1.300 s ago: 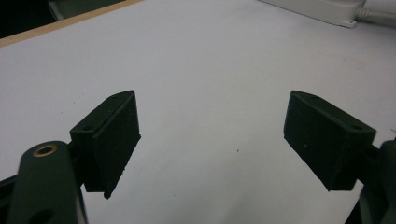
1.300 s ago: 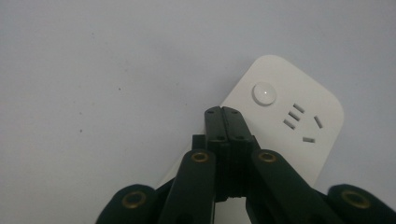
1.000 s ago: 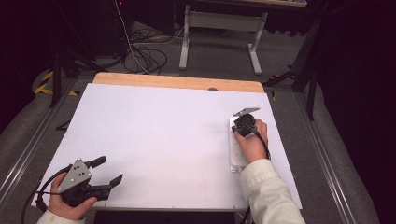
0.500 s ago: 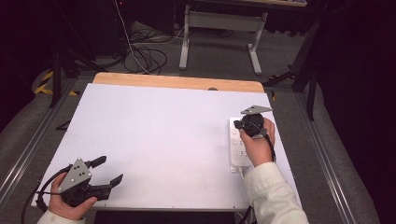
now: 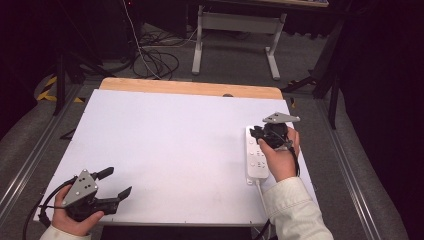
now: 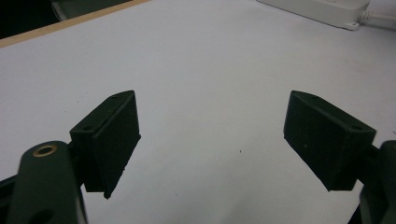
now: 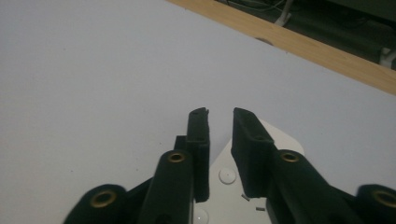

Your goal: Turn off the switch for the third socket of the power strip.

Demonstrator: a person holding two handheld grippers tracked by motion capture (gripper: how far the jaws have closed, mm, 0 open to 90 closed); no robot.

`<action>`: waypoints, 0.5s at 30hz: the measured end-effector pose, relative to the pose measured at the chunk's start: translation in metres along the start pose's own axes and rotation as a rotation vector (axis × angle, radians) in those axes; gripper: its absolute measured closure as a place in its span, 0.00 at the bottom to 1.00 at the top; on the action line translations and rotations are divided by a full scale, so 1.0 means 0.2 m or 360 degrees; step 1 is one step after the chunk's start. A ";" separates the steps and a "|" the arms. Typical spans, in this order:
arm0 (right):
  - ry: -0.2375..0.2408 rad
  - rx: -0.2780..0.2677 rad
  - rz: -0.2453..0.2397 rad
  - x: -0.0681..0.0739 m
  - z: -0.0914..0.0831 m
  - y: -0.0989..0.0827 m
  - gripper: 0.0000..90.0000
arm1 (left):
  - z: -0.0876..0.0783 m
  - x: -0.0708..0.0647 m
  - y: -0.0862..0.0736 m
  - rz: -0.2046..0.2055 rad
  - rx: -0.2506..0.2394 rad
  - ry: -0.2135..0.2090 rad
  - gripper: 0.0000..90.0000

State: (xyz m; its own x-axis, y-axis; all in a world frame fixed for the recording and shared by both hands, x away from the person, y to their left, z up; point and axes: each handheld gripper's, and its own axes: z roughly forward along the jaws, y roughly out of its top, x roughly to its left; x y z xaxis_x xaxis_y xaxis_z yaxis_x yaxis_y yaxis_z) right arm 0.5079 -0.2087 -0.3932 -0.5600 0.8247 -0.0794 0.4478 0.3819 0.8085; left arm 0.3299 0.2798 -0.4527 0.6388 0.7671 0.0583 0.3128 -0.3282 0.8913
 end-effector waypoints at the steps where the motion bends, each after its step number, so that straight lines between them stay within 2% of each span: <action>1: 0.0012 -0.0017 0.0000 0.00 -0.01 0.00 0.74 | 0.00 0.00 0.00 0.0006 0.0002 0.0001 0.21; 6: 0.0059 -0.0091 0.0001 0.04 -0.07 0.00 0.58 | 0.00 0.00 0.00 0.0003 -0.0002 0.0000 0.21; 11: 0.0124 -0.0199 -0.0020 0.09 -0.15 -0.01 0.47 | 0.00 0.00 0.00 0.0001 -0.0002 0.0002 0.21; 15: 0.0168 -0.0247 -0.0015 0.13 -0.21 -0.02 0.40 | 0.00 0.00 0.00 0.0001 -0.0003 0.0003 0.21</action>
State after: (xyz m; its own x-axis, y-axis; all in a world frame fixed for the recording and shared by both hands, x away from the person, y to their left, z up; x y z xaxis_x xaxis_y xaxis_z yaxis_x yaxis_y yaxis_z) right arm 0.4632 -0.2067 -0.3737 -0.6371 0.7701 -0.0324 0.3337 0.3134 0.8891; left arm 0.3295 0.2792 -0.4525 0.6377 0.7679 0.0597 0.3111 -0.3277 0.8921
